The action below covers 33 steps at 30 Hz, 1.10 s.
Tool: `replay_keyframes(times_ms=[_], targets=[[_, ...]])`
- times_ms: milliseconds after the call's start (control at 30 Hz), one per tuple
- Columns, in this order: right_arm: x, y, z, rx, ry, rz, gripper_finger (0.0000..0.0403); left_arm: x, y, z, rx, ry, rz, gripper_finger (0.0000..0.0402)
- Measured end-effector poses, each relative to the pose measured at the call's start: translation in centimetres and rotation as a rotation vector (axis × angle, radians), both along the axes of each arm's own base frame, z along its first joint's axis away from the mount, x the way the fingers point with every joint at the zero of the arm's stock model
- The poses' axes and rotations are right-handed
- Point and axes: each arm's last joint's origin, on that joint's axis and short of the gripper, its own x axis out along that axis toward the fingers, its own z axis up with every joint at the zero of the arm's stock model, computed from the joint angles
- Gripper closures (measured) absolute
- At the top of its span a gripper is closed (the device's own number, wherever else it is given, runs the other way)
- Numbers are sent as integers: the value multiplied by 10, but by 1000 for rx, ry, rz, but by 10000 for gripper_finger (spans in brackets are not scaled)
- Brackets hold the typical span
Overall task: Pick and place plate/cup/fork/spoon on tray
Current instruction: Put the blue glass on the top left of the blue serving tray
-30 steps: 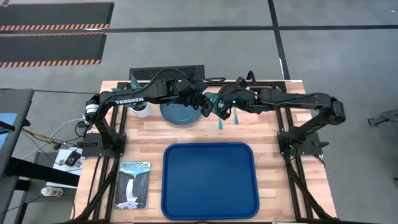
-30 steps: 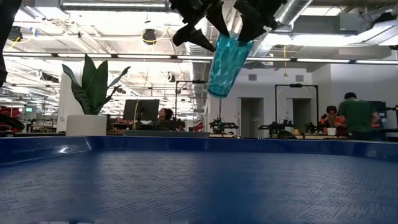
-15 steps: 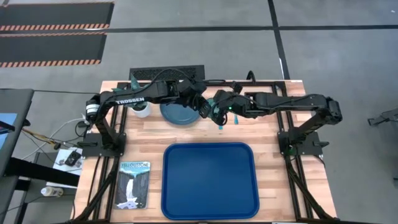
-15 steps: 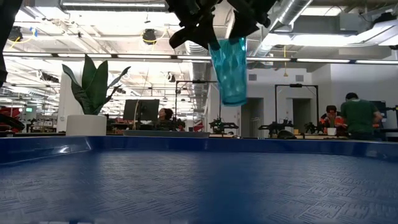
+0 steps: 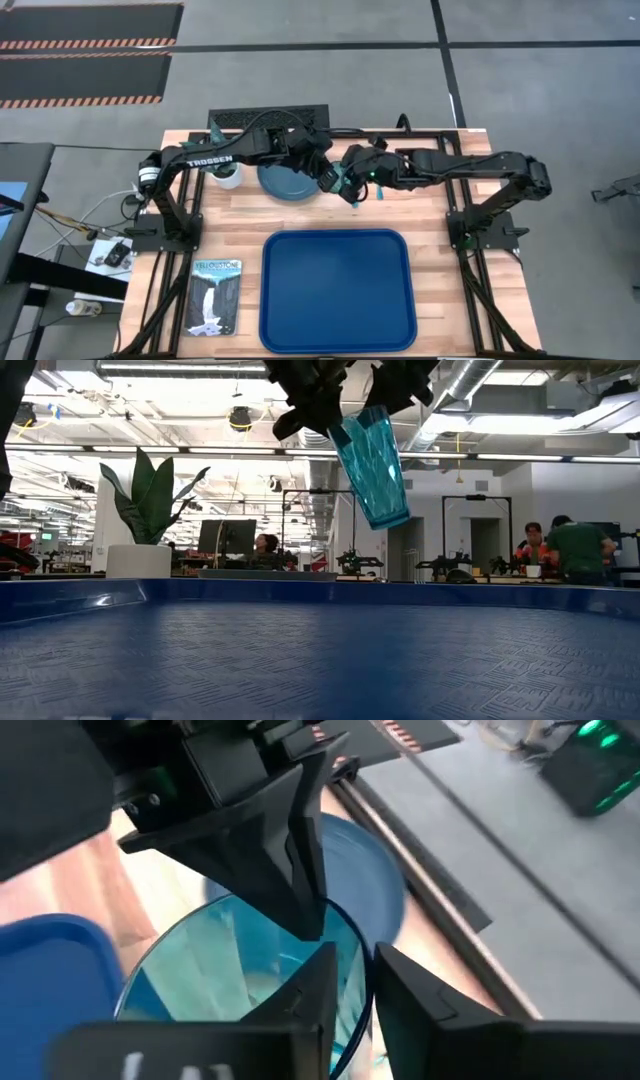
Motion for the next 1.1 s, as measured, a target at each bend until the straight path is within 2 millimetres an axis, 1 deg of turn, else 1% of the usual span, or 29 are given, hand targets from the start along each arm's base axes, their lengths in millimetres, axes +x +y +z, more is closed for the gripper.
replay_keyframes(times_ms=[167,267,367,467,567,800,867,933,1100], targets=[[-6,3,3,101,-16,42,268,-5,-2,-5,-36,65,-78,401],[-16,3,9,155,-20,74,241,-9,-3,-8,-37,119,-105,401],[-28,6,19,204,-51,130,220,-12,-4,-10,-35,161,-125,401],[-44,10,33,266,-95,183,207,-13,-5,-11,-43,178,-150,401],[-64,12,45,314,-130,205,201,-16,-7,-12,-80,200,-187,401],[-113,23,74,348,-237,256,204,-23,-16,-17,-145,291,-244,401],[-126,26,81,346,-278,280,208,-26,-22,-17,-172,319,-269,401],[-137,29,87,340,-308,299,213,-31,-34,-15,-200,353,-300,401],[-162,33,96,335,-357,330,225,-47,-74,0,-230,380,-352,401]])
